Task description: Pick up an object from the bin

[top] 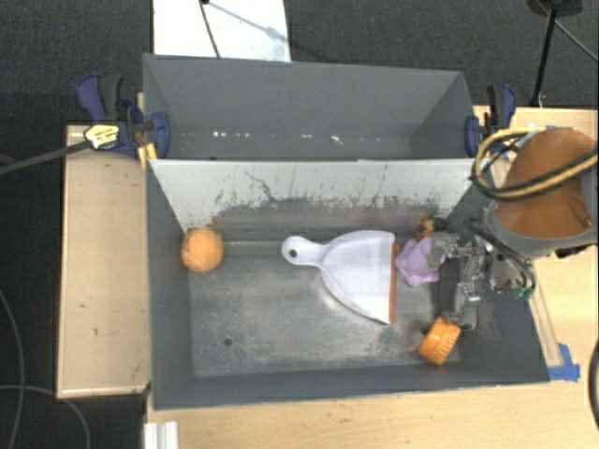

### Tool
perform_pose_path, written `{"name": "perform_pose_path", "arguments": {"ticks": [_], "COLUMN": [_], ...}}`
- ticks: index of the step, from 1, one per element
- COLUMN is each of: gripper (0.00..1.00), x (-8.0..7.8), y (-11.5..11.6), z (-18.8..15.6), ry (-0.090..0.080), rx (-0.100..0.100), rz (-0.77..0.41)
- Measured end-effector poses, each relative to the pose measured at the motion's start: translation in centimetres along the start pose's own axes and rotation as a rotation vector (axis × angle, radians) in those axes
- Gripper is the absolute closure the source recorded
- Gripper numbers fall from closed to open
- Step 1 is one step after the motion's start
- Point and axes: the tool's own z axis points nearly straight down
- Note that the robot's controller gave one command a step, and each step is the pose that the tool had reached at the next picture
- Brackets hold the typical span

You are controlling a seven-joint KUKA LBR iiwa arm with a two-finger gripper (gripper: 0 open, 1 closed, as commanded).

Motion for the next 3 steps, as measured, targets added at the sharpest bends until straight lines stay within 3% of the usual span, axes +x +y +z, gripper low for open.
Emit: {"name": "perform_pose_path", "arguments": {"ticks": [1,2,3], "gripper": [0.0,0.0,0.0], "x": [-0.2,1.5,3.1], "y": [-0.3,-0.6,2.2], "z": [2.3,2.9,3.4], "ry": [-0.016,-0.03,-0.034], "rx": [0.001,0.002,0.011], "rz": [0.041,0.107,-0.036]}}
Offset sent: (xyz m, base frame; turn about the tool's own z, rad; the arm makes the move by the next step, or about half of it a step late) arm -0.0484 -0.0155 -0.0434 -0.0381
